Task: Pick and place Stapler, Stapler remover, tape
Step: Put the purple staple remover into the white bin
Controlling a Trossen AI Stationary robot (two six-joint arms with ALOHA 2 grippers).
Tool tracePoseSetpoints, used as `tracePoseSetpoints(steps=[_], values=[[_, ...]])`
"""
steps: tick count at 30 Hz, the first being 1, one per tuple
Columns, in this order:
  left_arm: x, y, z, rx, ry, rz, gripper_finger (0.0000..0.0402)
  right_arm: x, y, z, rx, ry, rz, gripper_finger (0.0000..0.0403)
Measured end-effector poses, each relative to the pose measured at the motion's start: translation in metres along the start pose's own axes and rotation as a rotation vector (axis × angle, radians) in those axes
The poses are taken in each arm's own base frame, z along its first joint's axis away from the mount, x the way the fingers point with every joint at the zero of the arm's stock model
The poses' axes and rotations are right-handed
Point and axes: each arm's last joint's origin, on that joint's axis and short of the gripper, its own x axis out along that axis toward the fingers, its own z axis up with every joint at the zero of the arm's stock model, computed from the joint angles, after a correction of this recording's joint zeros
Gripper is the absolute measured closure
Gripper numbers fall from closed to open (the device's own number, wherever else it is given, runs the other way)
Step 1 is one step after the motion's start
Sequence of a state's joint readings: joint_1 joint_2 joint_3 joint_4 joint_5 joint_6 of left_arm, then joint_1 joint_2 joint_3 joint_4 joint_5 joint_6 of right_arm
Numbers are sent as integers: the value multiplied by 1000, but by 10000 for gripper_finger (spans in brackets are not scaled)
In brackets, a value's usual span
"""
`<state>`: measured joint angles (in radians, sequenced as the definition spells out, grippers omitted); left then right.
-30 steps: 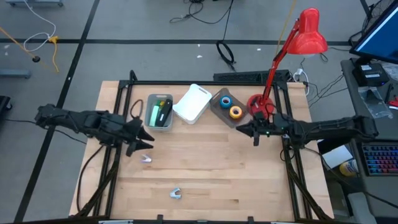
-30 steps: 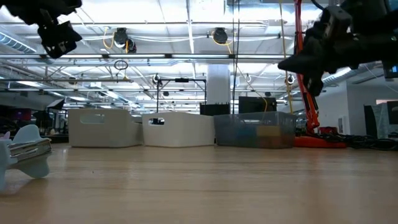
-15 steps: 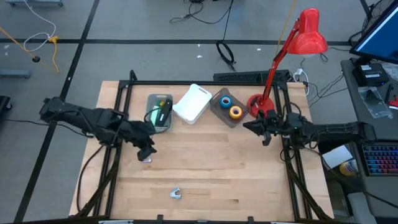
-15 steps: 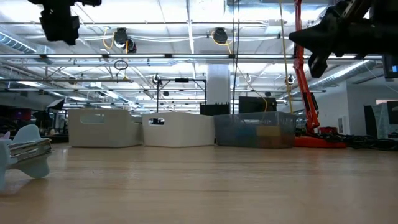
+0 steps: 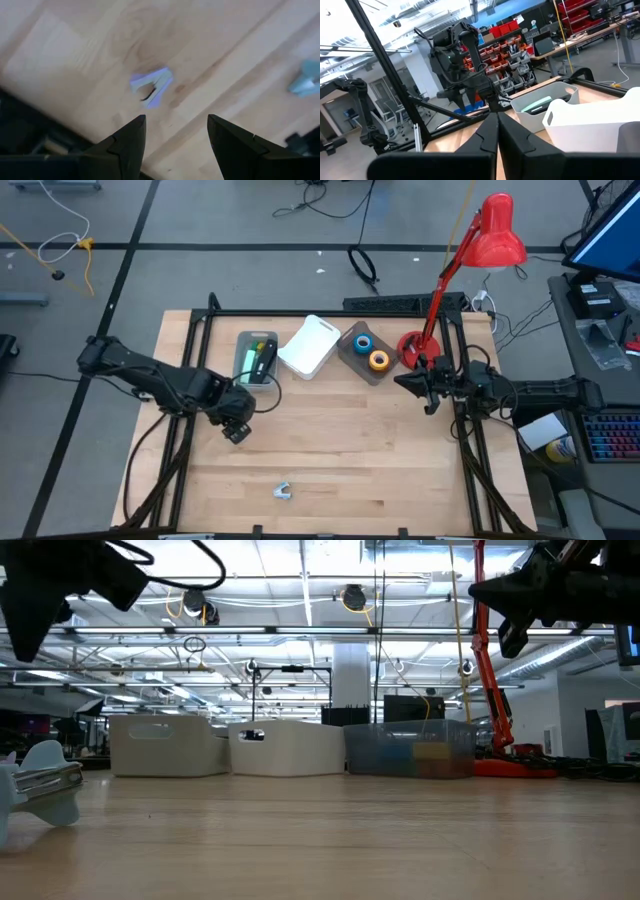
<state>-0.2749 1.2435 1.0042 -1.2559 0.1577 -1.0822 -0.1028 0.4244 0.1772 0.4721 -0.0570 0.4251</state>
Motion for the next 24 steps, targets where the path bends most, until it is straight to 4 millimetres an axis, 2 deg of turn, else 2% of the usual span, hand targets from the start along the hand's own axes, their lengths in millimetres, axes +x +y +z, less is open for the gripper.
tracePoseSetpoints(steps=[9,24], values=[[4,-20,-2,282,-114,-89,188,0,-1,-1,0,11,-5,402],[12,-26,-26,470,-220,18,188,0,-1,-1,11,11,-5,402]])
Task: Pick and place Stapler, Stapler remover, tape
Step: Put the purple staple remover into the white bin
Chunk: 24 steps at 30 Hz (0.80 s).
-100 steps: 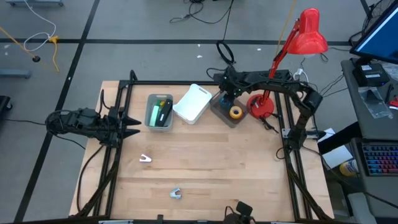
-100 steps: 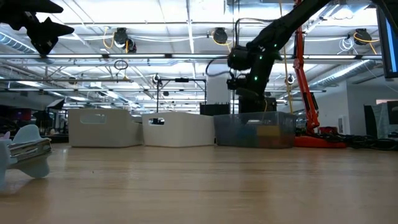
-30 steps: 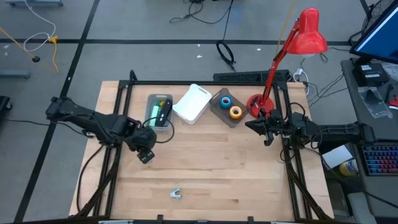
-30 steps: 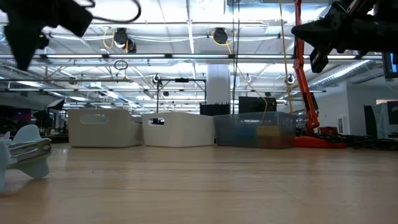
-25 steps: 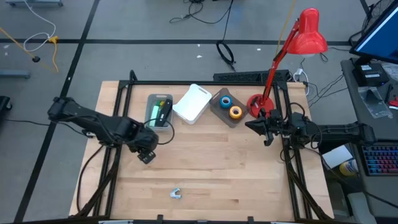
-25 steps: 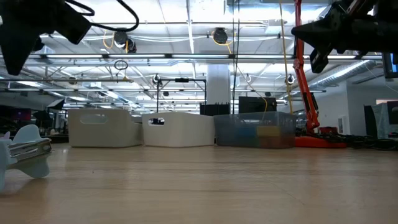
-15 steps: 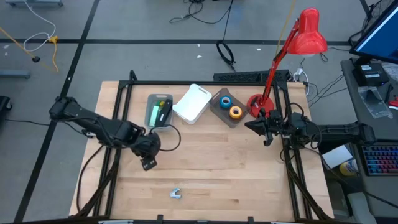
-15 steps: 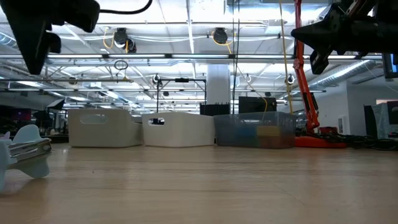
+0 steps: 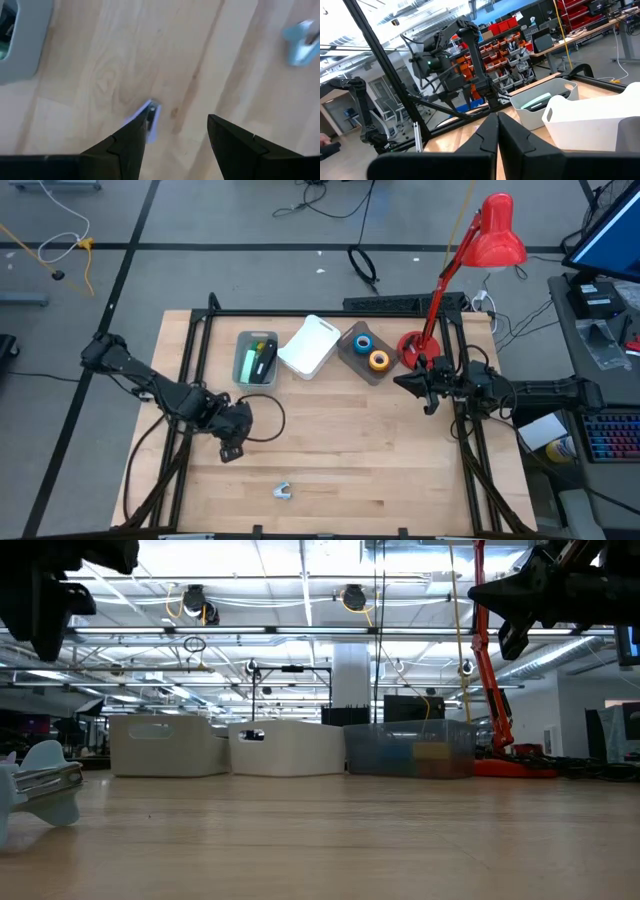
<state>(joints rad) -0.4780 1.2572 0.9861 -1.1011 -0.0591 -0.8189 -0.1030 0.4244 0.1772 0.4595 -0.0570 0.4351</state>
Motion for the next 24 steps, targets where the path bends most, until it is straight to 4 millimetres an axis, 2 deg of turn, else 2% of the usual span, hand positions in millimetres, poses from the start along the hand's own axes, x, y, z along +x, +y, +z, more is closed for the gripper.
tracePoseSetpoints(steps=[13,19,24], values=[[47,11,-33,46,87,100,188,0,0,0,1,0,-2,402],[59,7,-41,122,80,39,188,0,0,0,2,-1,-3,401],[62,7,-45,129,92,47,188,0,0,0,2,-1,-3,401]])
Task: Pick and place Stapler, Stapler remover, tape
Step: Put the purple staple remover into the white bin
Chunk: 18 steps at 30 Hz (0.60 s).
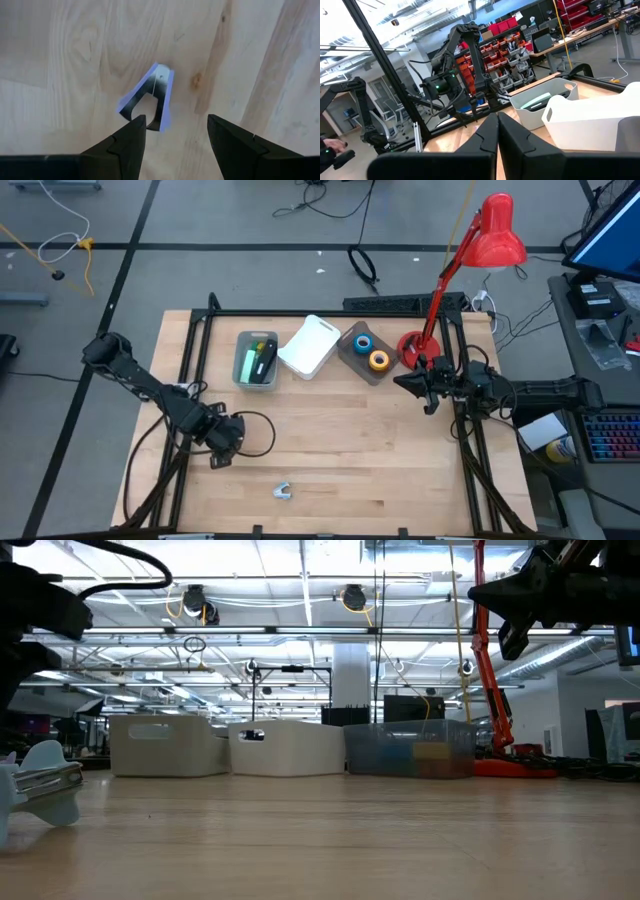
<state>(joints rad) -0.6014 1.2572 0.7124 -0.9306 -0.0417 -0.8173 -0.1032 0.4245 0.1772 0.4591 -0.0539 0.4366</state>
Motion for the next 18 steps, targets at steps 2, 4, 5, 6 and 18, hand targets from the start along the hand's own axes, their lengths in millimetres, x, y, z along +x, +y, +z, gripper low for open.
tracePoseSetpoints(steps=[2,4,5,6,18], values=[[0,0,0,2,-2,-1,188,0,0,0,-1,0,0,401],[0,-1,0,7,-2,-1,188,0,0,0,-2,1,0,402],[0,-1,0,9,-3,-2,188,0,0,0,-2,0,-1,402],[1,-1,0,10,-2,-1,188,0,0,0,-2,0,0,402],[28,-10,4,64,121,64,188,0,0,0,-3,1,-1,402]])
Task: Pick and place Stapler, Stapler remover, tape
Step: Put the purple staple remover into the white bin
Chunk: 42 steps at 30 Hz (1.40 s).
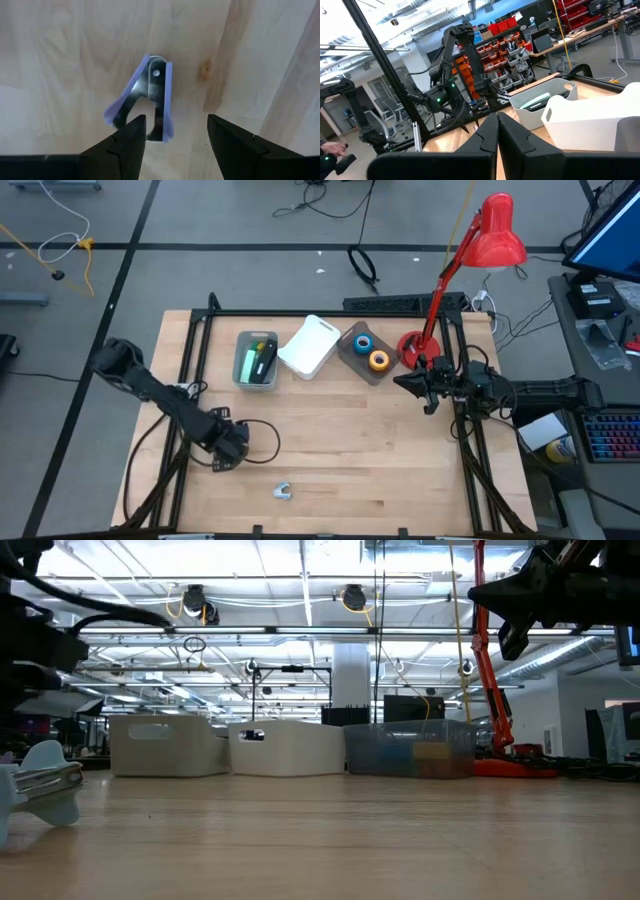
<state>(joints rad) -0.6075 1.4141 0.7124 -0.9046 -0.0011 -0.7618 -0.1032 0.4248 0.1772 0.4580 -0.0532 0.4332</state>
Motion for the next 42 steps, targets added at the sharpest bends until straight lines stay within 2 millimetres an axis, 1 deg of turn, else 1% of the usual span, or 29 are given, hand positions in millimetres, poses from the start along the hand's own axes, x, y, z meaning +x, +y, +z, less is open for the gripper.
tracePoseSetpoints(steps=[6,22,24,26,34,35,37,40,42], values=[[3,-1,0,2,25,-2,188,0,0,0,0,2,-1,402],[3,0,1,-9,-10,32,191,0,-2,-3,11,25,-42,402],[3,0,2,-9,-13,35,205,0,-2,-3,12,25,-42,402],[3,-1,2,-9,-17,32,231,0,-2,-3,12,24,-45,401],[3,-2,3,-2,-20,13,370,0,-2,-3,10,24,-45,402],[2,-2,3,-3,-17,6,381,0,-2,-3,9,24,-45,402],[2,-3,3,-8,-16,-4,385,0,-2,-3,9,23,-45,402],[2,-3,3,-47,-16,-10,372,0,-2,-3,9,24,-45,401],[2,-3,4,-79,-7,-23,375,0,-2,-3,9,23,-45,402]])
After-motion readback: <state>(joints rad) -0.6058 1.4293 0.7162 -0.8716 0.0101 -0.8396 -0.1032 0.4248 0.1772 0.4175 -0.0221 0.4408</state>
